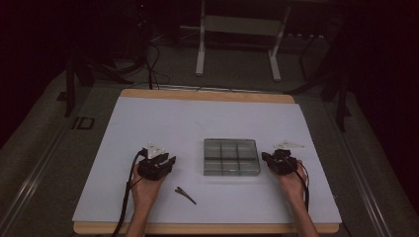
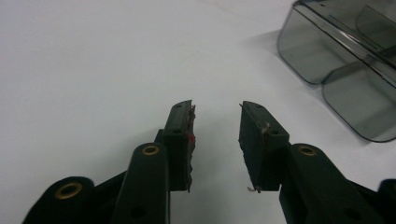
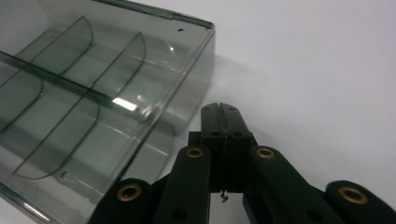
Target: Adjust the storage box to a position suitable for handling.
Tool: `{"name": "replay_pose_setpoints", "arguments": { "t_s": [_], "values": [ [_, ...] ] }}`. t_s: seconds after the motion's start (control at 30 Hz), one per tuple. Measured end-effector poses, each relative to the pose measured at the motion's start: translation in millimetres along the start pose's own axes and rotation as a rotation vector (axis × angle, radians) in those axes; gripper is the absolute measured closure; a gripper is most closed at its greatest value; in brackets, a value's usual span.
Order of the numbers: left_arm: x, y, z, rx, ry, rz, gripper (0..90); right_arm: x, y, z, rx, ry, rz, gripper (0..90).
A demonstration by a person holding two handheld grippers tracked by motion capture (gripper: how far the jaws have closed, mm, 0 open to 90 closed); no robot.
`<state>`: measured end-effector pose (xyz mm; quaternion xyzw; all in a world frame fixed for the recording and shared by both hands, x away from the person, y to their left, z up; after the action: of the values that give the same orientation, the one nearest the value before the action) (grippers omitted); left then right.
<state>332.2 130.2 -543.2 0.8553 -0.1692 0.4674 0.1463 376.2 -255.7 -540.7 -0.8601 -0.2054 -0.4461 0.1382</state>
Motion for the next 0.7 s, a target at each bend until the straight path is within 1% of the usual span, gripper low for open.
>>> {"name": "replay_pose_setpoints", "arguments": {
  "t_s": [0.07, 0.13, 0.23, 0.47, 0.7],
  "values": [
    [-0.4, 3.3, 2.1, -0.022, -0.002, 0.001, 67.1, 0.5, -2.3, 1.4, 0.008, -0.002, -0.001, 90.0],
    [-1.2, 6.7, 3.6, -0.035, 0.007, 0.002, 68.0, 1.2, -4.1, 2.6, 0.016, -0.003, -0.007, 90.0],
    [-2.7, 10.3, 6.2, -0.034, 0.002, 0.018, 69.2, 1.4, -6.7, 4.9, 0.025, -0.006, -0.011, 90.0],
    [-4.0, 13.3, 8.2, -0.044, 0.002, 0.018, 69.9, 1.1, -9.7, 8.0, 0.034, -0.01, -0.013, 90.0],
    [-4.7, 16.4, 10.6, -0.045, 0.0, 0.028, 70.4, 0.6, -9.0, 9.6, 0.038, -0.017, -0.013, 90.0]
  ]
}}
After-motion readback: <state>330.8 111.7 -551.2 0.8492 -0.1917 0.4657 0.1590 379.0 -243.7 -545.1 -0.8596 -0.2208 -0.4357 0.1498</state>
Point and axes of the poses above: each handheld gripper's, and its own axes: z roughly forward along the jaws, x roughly out of its top, y roughly to its right, the point moved 4 cm from there along z, roughly forward along the jaws, and after that the axes turned 7 degrees about y, right-handed, at the moved point
